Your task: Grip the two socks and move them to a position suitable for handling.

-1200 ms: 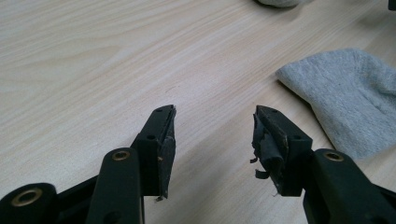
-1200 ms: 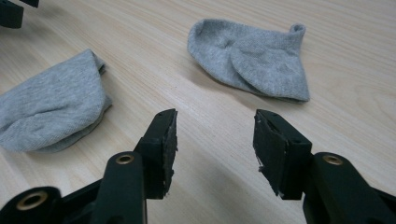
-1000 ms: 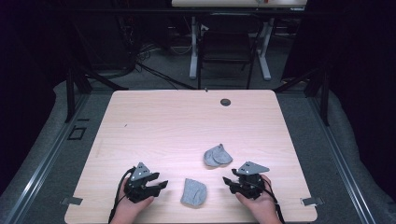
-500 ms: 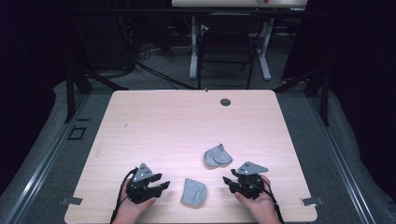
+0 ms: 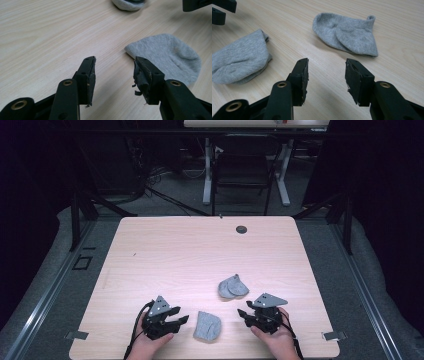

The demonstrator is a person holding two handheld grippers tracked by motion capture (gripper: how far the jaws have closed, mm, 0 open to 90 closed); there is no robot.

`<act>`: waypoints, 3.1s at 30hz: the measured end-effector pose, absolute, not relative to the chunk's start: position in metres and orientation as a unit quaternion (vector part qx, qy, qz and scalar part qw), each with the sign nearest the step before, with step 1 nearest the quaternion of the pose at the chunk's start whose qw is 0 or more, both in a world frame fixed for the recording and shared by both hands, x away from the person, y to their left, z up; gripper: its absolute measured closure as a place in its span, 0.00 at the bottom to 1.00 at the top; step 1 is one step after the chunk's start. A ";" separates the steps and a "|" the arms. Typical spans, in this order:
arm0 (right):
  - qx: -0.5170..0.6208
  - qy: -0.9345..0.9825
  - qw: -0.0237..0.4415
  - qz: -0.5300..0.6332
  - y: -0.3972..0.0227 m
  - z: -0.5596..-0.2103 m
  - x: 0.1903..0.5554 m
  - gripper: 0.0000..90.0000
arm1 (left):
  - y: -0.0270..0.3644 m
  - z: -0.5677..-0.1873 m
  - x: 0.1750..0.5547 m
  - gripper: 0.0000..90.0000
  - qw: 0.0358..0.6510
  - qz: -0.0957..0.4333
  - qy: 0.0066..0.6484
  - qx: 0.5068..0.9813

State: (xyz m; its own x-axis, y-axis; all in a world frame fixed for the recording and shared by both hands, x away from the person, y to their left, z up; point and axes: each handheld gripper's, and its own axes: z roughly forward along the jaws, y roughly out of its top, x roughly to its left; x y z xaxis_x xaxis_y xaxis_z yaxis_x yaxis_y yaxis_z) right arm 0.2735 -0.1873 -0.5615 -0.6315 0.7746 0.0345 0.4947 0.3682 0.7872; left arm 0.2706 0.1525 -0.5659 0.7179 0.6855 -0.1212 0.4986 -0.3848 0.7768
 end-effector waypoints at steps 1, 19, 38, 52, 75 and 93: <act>0.392 0.809 0.174 0.402 -0.187 -0.561 0.273 0.59 | 0.151 -0.565 0.270 0.57 0.422 0.110 0.354 0.827; 0.392 0.805 0.167 0.414 -0.189 -0.558 0.271 0.65 | 0.118 -0.562 0.259 0.84 0.420 0.099 0.322 0.843; 0.395 0.802 0.167 0.416 -0.192 -0.557 0.272 0.64 | 0.094 -0.578 0.253 0.95 0.390 0.091 0.329 0.855; 0.400 0.798 0.168 0.418 -0.194 -0.558 0.272 0.62 | 0.066 -0.561 0.250 0.79 0.425 0.074 0.311 0.847; 0.400 0.797 0.168 0.420 -0.194 -0.559 0.272 0.62 | 0.051 -0.565 0.243 0.95 0.405 0.091 0.289 0.863; 0.329 0.844 0.130 0.403 -0.153 -0.560 0.264 0.98 | 0.076 -0.531 0.250 0.96 0.472 0.095 0.314 0.818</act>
